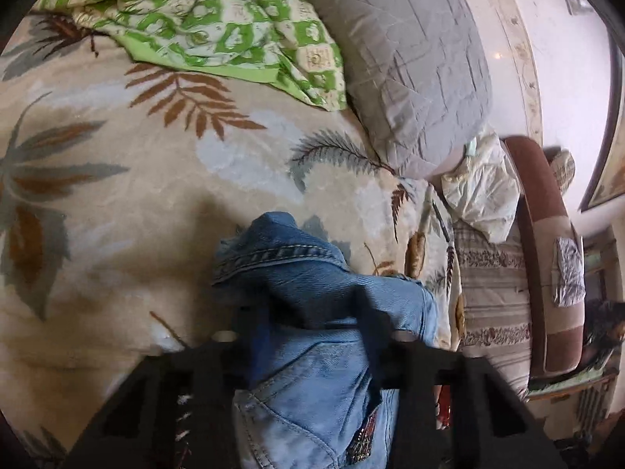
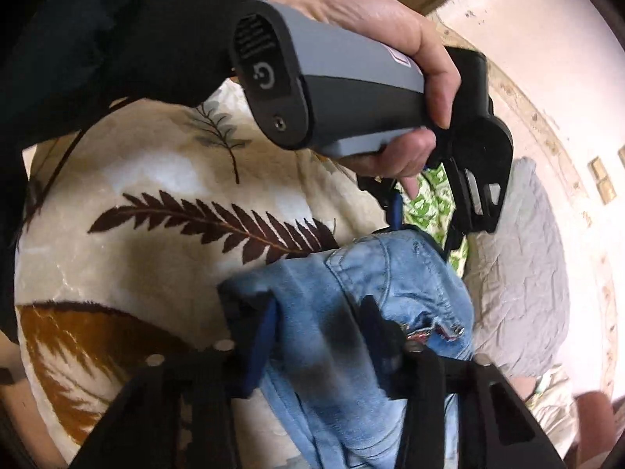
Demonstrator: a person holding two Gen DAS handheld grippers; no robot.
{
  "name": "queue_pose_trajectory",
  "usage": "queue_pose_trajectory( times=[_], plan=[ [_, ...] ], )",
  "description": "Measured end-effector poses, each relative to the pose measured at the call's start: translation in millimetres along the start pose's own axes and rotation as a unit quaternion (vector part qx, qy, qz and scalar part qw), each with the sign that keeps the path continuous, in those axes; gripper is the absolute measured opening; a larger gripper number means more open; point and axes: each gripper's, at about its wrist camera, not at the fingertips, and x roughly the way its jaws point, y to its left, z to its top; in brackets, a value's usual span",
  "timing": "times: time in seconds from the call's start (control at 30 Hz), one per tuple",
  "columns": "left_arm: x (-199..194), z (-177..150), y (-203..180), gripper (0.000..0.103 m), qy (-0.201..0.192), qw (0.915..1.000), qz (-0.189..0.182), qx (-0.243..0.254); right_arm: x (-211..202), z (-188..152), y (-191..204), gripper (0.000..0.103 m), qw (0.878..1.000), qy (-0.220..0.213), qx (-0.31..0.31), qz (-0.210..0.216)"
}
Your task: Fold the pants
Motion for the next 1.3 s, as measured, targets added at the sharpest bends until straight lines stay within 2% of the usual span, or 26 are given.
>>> queue_pose_trajectory(
  times=[0.03,0.1,0.27,0.4,0.6,0.7,0.73,0.77,0.8,0.83,0.87,0.9,0.93,0.97,1.07,1.13,1.2,1.3],
  plan=[
    [1,2,3,0.023,0.0,1.0,-0.002,-0.007,2,1,-1,0.028,1.0,0.002,0.006,0.0],
    [4,5,8,0.011,0.0,0.9999,-0.009,-0.012,6,1,-2,0.027,1.0,0.006,0.015,0.007],
    [11,14,27,0.009,0.006,0.9978,-0.039,-0.054,10,-4,-3,0.024,1.0,0.011,0.018,0.017],
    [20,22,39,0.008,0.007,0.9963,-0.043,-0.074,17,-11,-1,0.025,1.0,0.018,0.01,0.013],
    [20,25,41,0.008,0.0,0.9965,-0.042,-0.072,23,-12,1,0.025,1.0,0.024,-0.001,0.01],
    [12,21,31,0.009,-0.004,0.9983,-0.039,-0.043,17,-12,4,0.025,1.0,0.013,-0.008,-0.001],
    [7,20,27,0.013,-0.01,0.9985,-0.037,-0.038,9,-12,6,0.025,1.0,0.005,-0.006,-0.006],
    [1,18,24,0.031,-0.017,0.9987,-0.035,-0.034,1,-13,6,0.025,1.0,-0.002,0.0,-0.009],
    [-10,15,20,0.066,-0.033,0.9985,-0.034,-0.029,-7,-14,4,0.028,1.0,-0.008,0.01,-0.01],
    [-19,11,17,0.081,-0.051,0.9978,-0.031,-0.03,-15,-16,0,0.04,1.0,-0.009,0.022,-0.014],
    [-28,7,14,0.091,-0.07,0.9968,-0.028,-0.027,-24,-18,-5,0.054,0.999,-0.013,0.036,-0.018],
    [-36,3,11,0.091,-0.083,0.996,-0.026,-0.019,-37,-23,-13,0.08,0.998,-0.03,0.059,-0.023],
    [-42,0,7,0.091,-0.091,0.9955,-0.023,-0.011,-49,-29,-23,0.085,0.995,-0.046,0.081,-0.024],
    [-47,-4,4,0.091,-0.099,0.9949,-0.02,-0.003,-57,-32,-31,0.085,0.994,-0.049,0.098,-0.02],
    [-63,-20,-5,0.098,-0.145,0.9887,0.026,0.028,-72,-52,-82,0.086,0.979,-0.042,0.2,-0.002],
    [-67,-34,-13,0.1,-0.173,0.9807,0.067,0.063,-72,-69,-118,0.094,0.96,-0.032,0.278,0.009],
    [-65,-50,-23,0.101,-0.184,0.9708,0.111,0.106,-65,-89,-156,0.095,0.933,-0.025,0.358,0.032],
    [-57,-71,-34,0.103,-0.2,0.9526,0.164,0.161,-41,-119,-204,0.096,0.879,-0.009,0.469,0.085]
  ],
)
